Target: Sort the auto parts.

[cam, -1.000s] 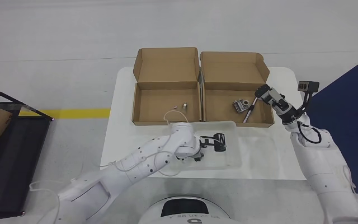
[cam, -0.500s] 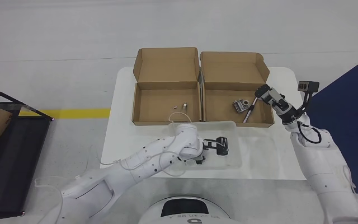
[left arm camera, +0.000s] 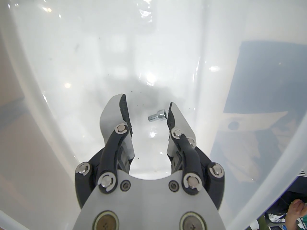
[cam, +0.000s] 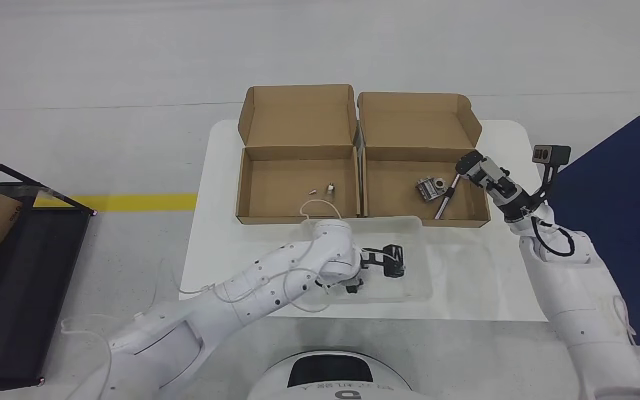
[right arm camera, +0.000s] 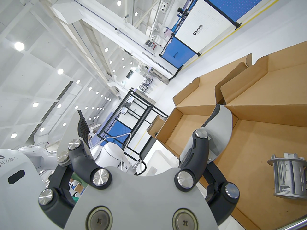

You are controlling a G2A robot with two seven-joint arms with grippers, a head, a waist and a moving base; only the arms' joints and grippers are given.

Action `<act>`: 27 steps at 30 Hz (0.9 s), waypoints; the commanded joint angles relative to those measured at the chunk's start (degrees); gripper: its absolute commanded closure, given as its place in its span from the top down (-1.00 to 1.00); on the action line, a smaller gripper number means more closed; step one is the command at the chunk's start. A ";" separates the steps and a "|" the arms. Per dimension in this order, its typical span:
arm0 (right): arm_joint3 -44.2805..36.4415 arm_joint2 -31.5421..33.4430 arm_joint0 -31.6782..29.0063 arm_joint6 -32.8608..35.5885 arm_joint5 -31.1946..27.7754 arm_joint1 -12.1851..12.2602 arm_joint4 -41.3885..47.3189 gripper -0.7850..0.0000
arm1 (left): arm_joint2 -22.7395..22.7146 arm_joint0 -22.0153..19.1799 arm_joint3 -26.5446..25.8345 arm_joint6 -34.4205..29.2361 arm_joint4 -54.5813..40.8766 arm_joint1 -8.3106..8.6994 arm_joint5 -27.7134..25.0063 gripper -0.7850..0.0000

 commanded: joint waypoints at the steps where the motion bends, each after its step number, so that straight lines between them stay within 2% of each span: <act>1: 0.00 0.00 0.00 0.02 0.01 0.00 0.06 1.00 | 0.04 -0.03 0.09 -0.16 -0.01 -0.02 0.06 -0.11; 6: 0.00 0.00 0.00 0.02 0.01 0.00 0.06 1.00 | 0.15 -0.08 0.27 -0.42 -0.24 -0.07 -0.06 -0.42; 11: 0.00 0.00 0.00 0.02 0.01 0.00 0.06 1.00 | 0.31 -0.25 0.52 -0.94 -0.46 -0.15 -0.14 -0.97; 20: 0.00 0.00 0.00 0.02 0.01 0.00 0.06 1.00 | -1.79 -0.60 -1.06 1.62 0.28 0.39 1.56 -1.00; 23: 0.00 0.00 0.00 0.02 0.01 0.00 0.06 1.00 | -5.10 -0.05 -2.90 5.38 0.20 1.28 3.94 -1.00; 27: 0.00 0.00 0.00 0.02 0.01 0.00 0.06 1.00 | -12.36 1.91 -5.22 11.18 -3.28 3.12 6.54 -1.00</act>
